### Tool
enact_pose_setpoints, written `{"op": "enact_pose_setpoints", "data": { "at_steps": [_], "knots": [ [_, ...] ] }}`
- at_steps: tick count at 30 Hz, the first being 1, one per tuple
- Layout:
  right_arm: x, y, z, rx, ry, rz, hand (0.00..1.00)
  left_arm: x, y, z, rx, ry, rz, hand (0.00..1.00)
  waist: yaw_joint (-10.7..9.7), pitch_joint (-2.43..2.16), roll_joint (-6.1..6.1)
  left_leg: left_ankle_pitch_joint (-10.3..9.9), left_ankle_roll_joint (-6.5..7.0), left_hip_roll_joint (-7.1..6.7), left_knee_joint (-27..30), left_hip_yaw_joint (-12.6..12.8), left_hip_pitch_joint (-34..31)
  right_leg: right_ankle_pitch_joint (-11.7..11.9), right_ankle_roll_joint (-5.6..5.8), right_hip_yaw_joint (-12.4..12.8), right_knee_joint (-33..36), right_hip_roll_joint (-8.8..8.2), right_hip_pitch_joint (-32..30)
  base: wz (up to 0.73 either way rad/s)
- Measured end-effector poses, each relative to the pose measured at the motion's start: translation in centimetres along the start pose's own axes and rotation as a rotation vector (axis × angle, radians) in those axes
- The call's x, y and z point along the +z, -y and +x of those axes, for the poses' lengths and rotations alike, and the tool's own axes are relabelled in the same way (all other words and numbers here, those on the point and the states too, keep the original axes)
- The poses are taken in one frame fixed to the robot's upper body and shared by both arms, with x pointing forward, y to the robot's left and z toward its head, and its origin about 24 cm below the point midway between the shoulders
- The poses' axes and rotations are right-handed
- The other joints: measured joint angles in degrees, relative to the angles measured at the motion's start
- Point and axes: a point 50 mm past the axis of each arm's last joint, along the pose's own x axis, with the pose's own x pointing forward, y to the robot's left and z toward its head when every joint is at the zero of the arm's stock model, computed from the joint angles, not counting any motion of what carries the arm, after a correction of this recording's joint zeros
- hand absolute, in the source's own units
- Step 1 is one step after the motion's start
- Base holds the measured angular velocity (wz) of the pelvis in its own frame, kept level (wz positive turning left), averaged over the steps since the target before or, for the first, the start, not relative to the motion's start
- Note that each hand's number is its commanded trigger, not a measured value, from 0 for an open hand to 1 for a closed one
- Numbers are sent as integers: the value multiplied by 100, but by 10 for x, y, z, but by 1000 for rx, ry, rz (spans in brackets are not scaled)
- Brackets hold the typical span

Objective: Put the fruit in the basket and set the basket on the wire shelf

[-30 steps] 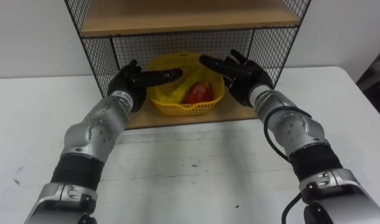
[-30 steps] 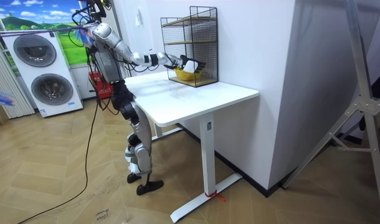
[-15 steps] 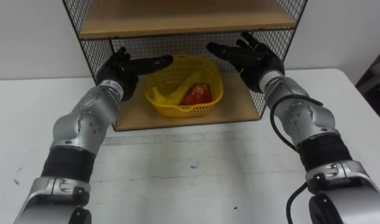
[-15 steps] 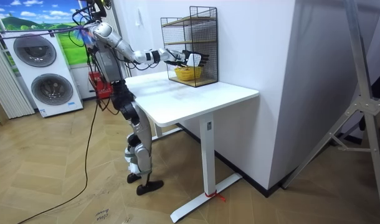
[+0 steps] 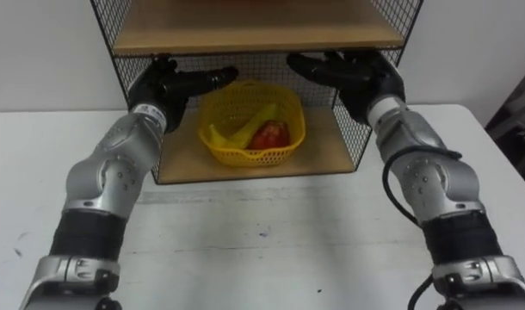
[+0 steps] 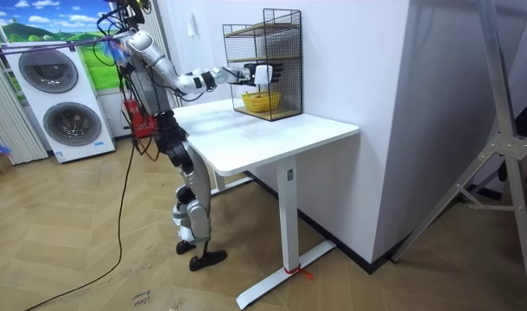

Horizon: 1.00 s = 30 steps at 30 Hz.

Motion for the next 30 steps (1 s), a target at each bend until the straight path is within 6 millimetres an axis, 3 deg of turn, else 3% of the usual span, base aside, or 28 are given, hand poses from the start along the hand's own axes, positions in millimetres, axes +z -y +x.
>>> {"op": "enact_pose_setpoints", "data": {
  "at_steps": [2, 8, 14, 20, 25, 30],
  "knots": [
    [-19, 7, -15, -9, -37, -27, 0, -13, -4, -11, 3, -9, 40, 0, 21, 10, -20, 0, 0, 2, -21, -1, 92, 9, -14, 1, -79, 7, 128, 0],
    [-46, 25, -49, -72, -88, -57, 0, -48, -23, -50, 41, -42, 125, 0, -22, 30, -28, -11, -21, 7, -101, -40, 127, 9, -20, 14, -78, 34, 182, 0],
    [-46, 26, -67, -82, -60, -61, 0, -55, -33, -68, 52, -25, 139, 0, -19, 94, -77, 6, -37, 12, -121, -41, 152, -1, -35, -6, -90, 37, 180, 0],
    [-59, 35, -87, -119, -59, -84, 0, -78, -48, -89, 76, -78, 135, 0, -11, 103, -100, 5, -37, 12, -133, -38, 127, 5, -43, -52, -169, 31, 170, 0],
    [-73, 41, -102, -124, -110, -81, 0, -81, -52, -99, 74, -72, 165, 0, -16, 101, -101, 6, -37, 14, -119, -43, 48, 12, -51, -47, -181, 32, 112, 0],
    [-74, 45, -114, -111, -107, -107, 0, -74, -50, -103, 18, -28, 197, 0, -31, 76, -65, 8, -39, 14, -114, -50, 21, 12, -51, -91, -183, 28, 98, 0]
  ]
}}
